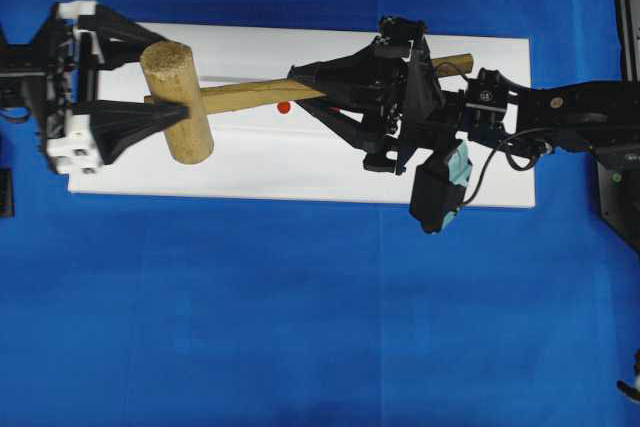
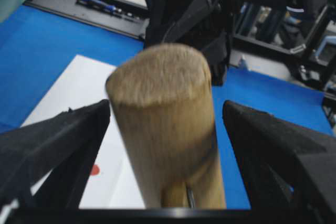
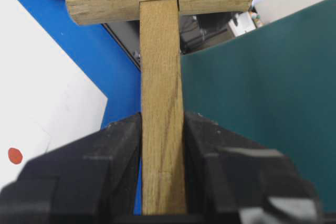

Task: Hit the mark with a hammer.
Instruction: 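Bring the left gripper in and grasp the mallet head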

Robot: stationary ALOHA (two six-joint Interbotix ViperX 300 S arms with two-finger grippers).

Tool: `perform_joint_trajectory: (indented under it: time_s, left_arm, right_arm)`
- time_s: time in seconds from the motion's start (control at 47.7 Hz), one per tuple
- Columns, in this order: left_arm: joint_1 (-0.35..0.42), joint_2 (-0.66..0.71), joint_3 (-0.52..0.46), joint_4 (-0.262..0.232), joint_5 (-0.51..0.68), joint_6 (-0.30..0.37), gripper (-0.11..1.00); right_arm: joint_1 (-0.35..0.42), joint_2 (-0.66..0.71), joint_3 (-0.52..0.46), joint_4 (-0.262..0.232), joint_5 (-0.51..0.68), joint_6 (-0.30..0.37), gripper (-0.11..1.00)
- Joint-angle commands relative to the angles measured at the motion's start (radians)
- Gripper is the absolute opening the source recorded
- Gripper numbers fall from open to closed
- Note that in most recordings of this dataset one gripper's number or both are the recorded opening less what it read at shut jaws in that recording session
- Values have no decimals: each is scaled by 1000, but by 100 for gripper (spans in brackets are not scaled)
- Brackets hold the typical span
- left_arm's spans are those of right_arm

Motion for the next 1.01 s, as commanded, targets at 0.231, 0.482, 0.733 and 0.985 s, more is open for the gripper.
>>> perform_joint_trajectory:
  time_s: [0.231,0.482,0.733,0.985]
  left_arm:
    - [5,80,-83,-2,-17,-3,92]
    - [5,78,-78,-2,-8,-18,56]
    - [5,75,-78,-2,-6,-17,44]
    - [5,74,-77,0,-6,-8,44]
  right_arm:
    - [3,-34,-35,2,-11,3,9]
    - [2,-37,-35,2,-8,3,10]
    - [-3,-49,-35,2,-8,9,10]
    - [-6,-49,-35,41,2,14,65]
